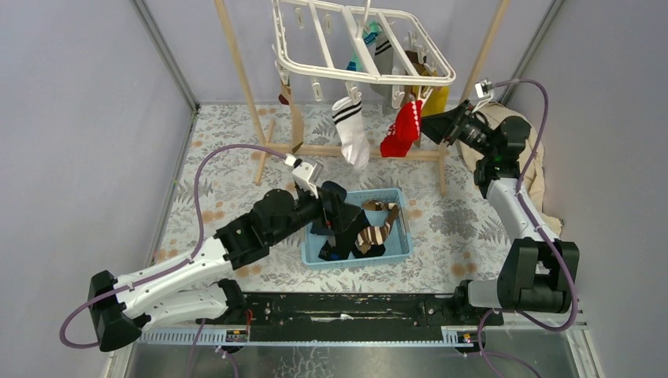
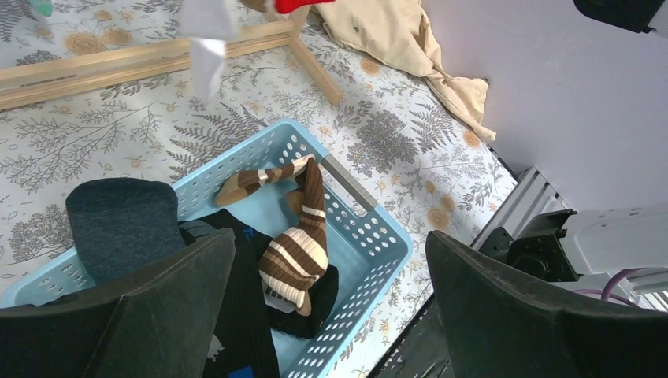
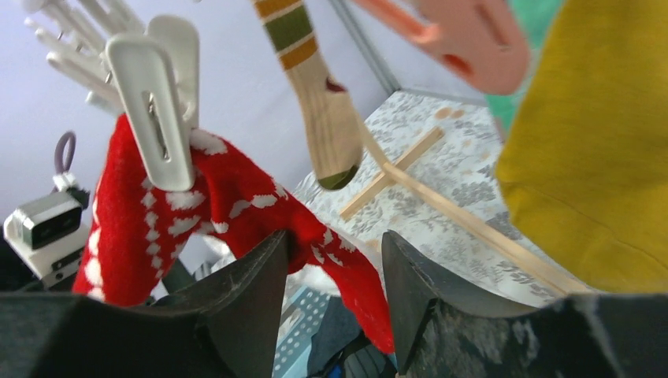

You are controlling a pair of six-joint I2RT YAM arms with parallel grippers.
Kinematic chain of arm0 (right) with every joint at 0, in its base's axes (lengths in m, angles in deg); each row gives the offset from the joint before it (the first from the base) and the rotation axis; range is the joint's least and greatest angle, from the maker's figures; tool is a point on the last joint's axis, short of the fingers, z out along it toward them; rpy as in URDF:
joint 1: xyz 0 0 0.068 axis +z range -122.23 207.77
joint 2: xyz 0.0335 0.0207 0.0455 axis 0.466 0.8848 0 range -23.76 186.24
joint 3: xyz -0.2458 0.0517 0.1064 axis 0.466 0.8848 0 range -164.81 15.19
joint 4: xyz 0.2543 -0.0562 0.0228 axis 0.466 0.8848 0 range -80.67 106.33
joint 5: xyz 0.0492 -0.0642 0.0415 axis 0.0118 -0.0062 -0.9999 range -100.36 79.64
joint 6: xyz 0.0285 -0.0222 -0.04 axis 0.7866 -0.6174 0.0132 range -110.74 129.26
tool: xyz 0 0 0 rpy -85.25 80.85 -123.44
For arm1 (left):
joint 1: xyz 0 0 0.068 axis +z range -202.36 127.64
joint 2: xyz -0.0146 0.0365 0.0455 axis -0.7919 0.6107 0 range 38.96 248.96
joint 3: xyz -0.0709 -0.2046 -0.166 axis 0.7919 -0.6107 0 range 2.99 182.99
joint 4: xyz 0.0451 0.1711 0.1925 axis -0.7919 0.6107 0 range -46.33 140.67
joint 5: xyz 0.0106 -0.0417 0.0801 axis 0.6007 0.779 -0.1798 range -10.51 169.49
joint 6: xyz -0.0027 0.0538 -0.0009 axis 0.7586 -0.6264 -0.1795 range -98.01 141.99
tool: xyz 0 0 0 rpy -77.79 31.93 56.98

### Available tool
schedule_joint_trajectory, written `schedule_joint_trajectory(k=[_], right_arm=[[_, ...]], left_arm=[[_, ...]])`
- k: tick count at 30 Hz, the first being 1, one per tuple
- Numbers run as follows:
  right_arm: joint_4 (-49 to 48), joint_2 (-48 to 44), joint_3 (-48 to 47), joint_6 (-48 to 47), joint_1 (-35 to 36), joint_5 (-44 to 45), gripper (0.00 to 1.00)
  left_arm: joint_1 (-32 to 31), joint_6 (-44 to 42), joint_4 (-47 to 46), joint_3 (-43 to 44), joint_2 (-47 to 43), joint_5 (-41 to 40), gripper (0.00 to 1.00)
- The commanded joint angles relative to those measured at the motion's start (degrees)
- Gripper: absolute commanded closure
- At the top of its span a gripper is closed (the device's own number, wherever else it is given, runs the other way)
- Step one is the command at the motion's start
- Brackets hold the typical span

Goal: Remove the socks clipped to the hanger
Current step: Remove the sock from the hanger.

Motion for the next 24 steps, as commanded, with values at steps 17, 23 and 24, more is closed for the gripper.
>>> schedule_joint_trajectory(k=[17, 23, 24], right_arm=[[6.6, -8.6, 0.8, -4.3, 11.4, -2.1, 0.8], [10.1, -11.2, 0.2, -3.5, 12.1, -2.7, 0.84], [10.3, -11.4, 0.0, -3.2, 12.1, -3.3, 0.85]], left_arm=[[-1.5, -2.5, -2.9, 1.7, 0.8, -1.2, 0.01], [-1.5, -9.2, -10.2, 1.3, 1.2, -3.0, 0.01], [-1.5, -10.4, -12.0, 1.1, 1.6, -3.4, 0.01]])
